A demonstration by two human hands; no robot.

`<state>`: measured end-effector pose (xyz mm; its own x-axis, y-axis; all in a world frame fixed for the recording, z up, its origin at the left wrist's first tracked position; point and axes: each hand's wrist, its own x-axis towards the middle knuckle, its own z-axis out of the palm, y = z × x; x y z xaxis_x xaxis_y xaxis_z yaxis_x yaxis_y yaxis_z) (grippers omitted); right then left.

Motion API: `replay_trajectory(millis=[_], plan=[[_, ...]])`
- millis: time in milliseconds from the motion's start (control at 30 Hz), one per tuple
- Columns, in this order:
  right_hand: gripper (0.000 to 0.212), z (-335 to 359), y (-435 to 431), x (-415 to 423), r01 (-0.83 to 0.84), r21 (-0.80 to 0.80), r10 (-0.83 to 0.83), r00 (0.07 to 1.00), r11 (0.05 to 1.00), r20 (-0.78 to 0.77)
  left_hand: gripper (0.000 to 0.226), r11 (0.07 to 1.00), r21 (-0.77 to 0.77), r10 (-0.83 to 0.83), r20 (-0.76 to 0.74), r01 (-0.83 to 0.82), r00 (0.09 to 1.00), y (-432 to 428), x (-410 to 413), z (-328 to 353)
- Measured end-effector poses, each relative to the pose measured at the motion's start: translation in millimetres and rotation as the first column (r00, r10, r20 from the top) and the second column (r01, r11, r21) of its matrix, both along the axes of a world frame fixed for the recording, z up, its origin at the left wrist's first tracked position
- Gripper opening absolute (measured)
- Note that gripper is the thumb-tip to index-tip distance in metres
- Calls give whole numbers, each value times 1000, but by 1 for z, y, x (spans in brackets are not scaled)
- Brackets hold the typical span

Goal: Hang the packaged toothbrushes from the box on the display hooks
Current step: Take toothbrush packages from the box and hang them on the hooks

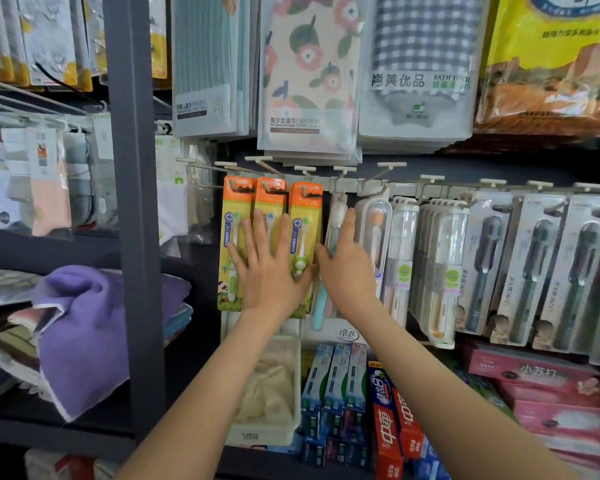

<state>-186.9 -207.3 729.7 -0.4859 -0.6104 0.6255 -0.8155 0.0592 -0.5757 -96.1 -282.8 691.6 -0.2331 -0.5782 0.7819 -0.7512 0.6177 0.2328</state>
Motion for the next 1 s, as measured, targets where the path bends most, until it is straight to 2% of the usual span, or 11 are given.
replay_trajectory(millis=[133,233,333,467,600,767,833,900,933,1000], plan=[[72,-15,14,0,-32,26,32,999,999,-3,80,992,-117,-41,-38,36,998,8,-1,-14],[69,-38,37,0,-57,54,59,997,997,-47,77,987,-135,-97,-60,88,993,31,-2,-28],[62,-74,73,0,-71,84,80,992,994,-99,73,981,-118,-161,-72,152,984,71,-5,-59],[54,-145,136,-7,-104,165,116,991,981,-65,73,962,-37,-271,-17,270,962,143,-7,-131],[52,-237,202,-21,-161,308,174,985,938,-16,63,924,171,-349,17,342,937,207,-3,-212],[49,-371,275,-45,-181,519,155,983,835,94,58,798,498,-439,94,340,894,278,0,-328],[47,-433,304,-54,-197,611,121,979,766,164,59,721,644,-457,167,254,874,304,2,-386],[47,-498,330,-62,-207,699,60,972,684,229,63,579,810,-485,247,96,839,322,6,-447],[49,-530,341,-66,-220,750,31,966,624,257,65,504,864,-504,288,7,814,329,10,-480],[53,-593,357,-71,-258,836,-21,952,484,305,67,418,901,-525,341,-113,780,338,17,-543]])
